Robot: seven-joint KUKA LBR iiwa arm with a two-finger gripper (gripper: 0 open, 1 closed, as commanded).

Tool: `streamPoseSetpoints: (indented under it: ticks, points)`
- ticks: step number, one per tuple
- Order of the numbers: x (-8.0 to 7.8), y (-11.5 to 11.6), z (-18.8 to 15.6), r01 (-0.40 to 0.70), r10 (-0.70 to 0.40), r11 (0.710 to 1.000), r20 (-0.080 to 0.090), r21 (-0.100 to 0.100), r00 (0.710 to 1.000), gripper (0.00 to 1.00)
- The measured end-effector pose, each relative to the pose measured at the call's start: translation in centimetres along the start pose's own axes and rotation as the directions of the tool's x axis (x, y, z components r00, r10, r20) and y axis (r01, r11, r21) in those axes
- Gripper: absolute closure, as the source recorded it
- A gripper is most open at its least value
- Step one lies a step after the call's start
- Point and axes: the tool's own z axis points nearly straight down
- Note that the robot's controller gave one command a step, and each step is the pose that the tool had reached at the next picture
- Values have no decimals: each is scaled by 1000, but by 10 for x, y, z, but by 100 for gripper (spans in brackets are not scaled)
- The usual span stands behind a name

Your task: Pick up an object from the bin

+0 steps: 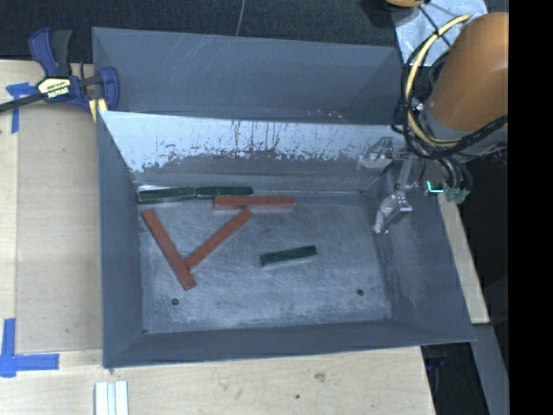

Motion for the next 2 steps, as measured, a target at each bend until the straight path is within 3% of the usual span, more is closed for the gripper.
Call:
streamPoseSetpoints:
  ticks: [2]
  points:
    - [1, 2, 3, -13, 13, 1000, 17, 3, 1000, 0]
